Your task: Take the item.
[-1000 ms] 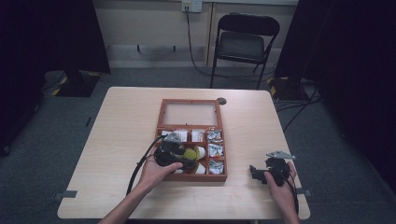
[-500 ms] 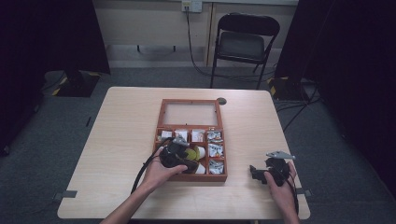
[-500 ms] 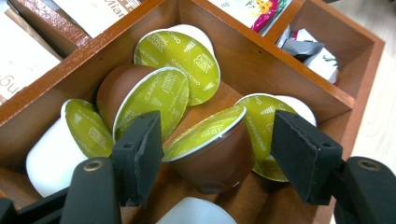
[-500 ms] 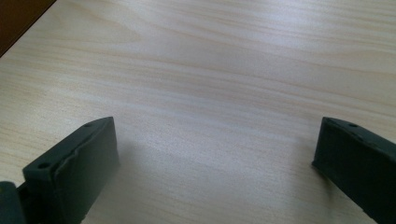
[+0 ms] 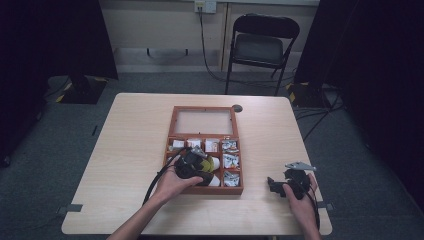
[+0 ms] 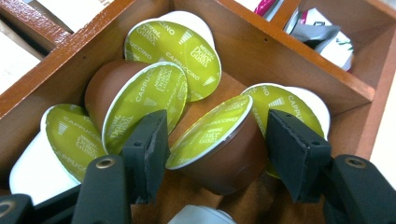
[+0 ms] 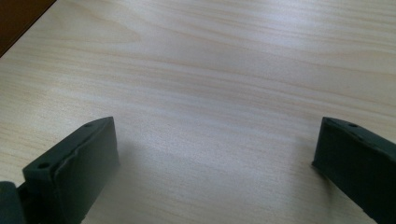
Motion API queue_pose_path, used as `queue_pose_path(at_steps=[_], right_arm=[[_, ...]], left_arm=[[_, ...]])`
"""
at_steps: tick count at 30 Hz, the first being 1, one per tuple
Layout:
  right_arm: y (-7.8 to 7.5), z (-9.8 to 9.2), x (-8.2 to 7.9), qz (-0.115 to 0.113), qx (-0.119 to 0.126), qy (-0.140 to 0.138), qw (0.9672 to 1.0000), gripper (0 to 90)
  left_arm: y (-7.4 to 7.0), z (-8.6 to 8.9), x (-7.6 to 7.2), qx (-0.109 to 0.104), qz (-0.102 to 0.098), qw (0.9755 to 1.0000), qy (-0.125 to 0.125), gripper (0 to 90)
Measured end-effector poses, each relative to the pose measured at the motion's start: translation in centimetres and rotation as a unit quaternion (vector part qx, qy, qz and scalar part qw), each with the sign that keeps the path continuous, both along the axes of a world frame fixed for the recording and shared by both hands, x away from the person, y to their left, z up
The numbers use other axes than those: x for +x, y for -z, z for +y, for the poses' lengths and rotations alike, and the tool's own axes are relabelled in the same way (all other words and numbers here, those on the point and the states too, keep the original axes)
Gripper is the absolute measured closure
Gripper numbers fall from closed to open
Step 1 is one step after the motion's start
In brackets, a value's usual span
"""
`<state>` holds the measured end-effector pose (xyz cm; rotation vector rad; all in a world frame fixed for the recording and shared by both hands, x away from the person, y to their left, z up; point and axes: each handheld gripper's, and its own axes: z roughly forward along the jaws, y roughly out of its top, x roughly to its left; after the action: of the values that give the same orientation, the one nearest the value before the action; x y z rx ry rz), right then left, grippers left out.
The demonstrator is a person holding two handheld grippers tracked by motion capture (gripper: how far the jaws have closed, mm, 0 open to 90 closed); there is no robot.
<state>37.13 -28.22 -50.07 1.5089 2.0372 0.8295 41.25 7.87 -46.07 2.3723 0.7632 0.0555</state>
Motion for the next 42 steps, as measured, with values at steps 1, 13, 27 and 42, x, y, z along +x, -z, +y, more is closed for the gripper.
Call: queue_pose_path(at_steps=[1,13,27,42], right_arm=[[0.0,0.0,0.0,0.0,0.0,0.0,1.0,0.0],[0.0,0.0,0.0,0.0,0.0,0.0,1.0,0.0],[0.0,0.0,0.0,0.0,0.0,0.0,1.0,0.0],[0.0,0.0,0.0,0.0,0.0,0.0,1.0,0.0]], left_arm=[[0.0,-0.1,0.0,0.005,-0.004,1.0,0.002,40.2],[0.0,0.0,-0.2,0.011,-0.008,0.9998,0.012,47.1],[-0.3,0.6,-0.3,-0.008,-0.008,0.9999,0.009,52.7],[-1.2,1.3,-0.8,-0.04,-0.028,0.9987,0.012,54.6]])
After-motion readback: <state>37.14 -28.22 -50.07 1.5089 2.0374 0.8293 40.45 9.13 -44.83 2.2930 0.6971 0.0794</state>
